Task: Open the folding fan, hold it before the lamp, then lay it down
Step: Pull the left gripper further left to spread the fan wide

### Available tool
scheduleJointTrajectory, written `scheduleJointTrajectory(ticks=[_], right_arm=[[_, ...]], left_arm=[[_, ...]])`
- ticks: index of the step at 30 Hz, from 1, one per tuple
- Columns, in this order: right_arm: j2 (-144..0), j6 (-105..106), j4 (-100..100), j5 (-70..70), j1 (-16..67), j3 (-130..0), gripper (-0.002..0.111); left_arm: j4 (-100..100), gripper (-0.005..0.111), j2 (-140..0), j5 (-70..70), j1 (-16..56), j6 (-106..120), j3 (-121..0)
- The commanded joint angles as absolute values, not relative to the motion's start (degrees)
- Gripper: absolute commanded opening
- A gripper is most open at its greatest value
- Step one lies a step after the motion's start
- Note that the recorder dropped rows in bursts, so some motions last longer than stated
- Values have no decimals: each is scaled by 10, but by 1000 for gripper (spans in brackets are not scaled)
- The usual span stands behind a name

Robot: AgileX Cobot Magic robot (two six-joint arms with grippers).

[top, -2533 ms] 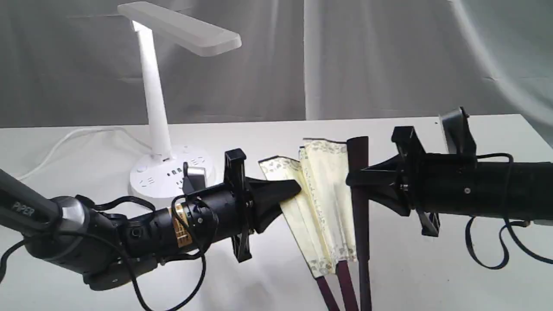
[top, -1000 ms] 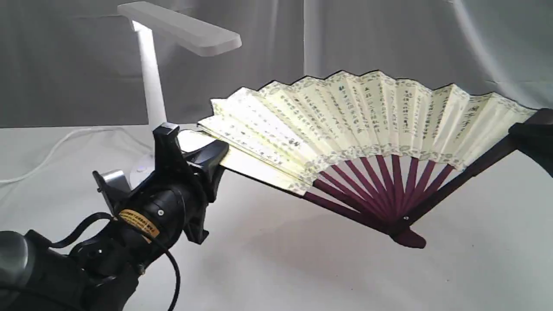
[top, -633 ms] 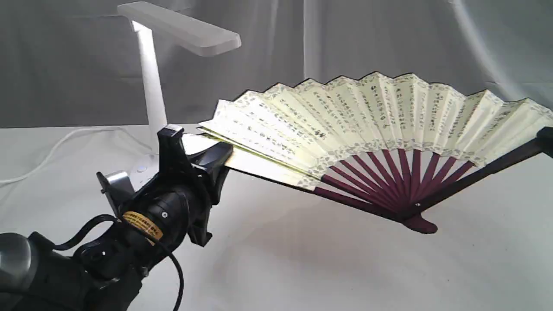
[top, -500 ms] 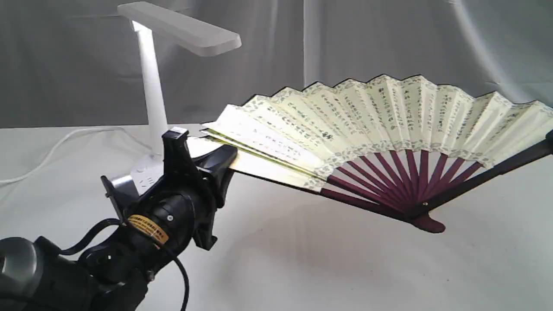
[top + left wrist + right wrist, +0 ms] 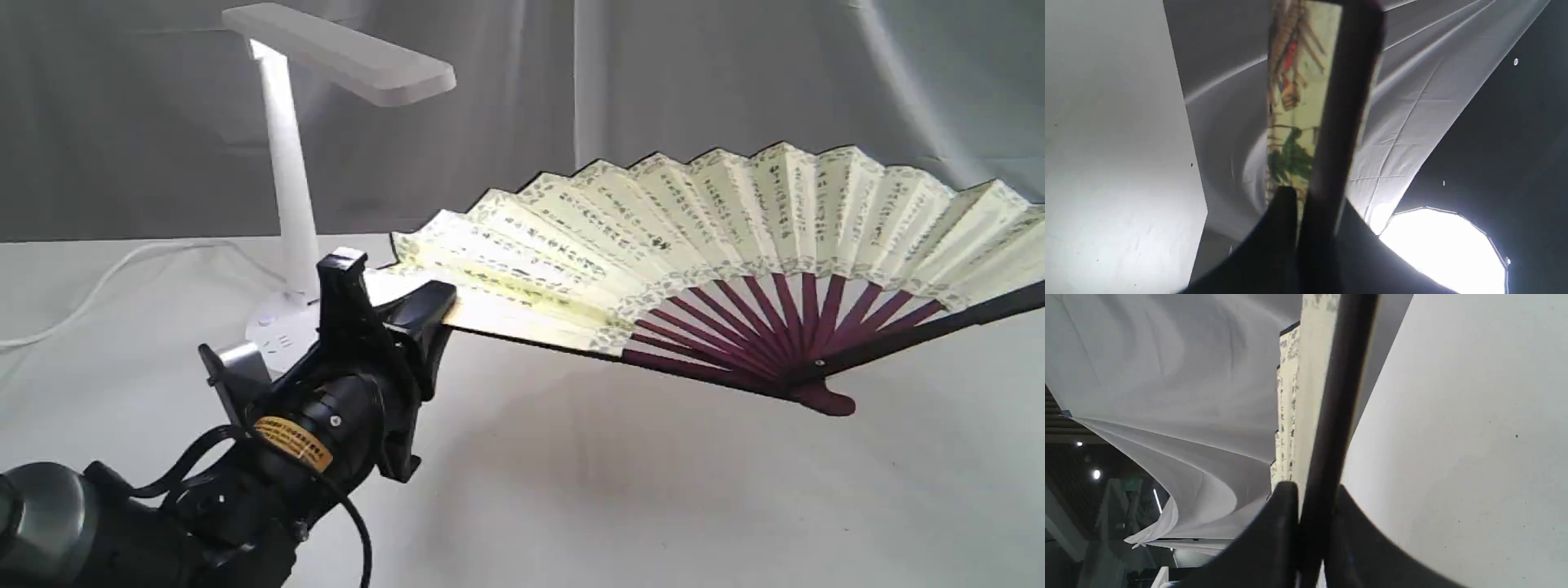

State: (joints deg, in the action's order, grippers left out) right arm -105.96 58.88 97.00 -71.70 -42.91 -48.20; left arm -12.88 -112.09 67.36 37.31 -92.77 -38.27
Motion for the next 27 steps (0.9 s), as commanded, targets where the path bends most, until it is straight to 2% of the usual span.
scheduleJointTrajectory(ticks=[1,20,27], right_arm=[[-1056,620,965,-682,-441,-481,0],[-1056,598,989,-666,-441,-481,0],[-1056,594,990,-686,-440,-481,0]], left_arm=[[-196,0,-1104,700,369,-940,-381],[-204,0,-1099,700,369,-945,-380],[-222,0,-1061,700,369,-945,-330]])
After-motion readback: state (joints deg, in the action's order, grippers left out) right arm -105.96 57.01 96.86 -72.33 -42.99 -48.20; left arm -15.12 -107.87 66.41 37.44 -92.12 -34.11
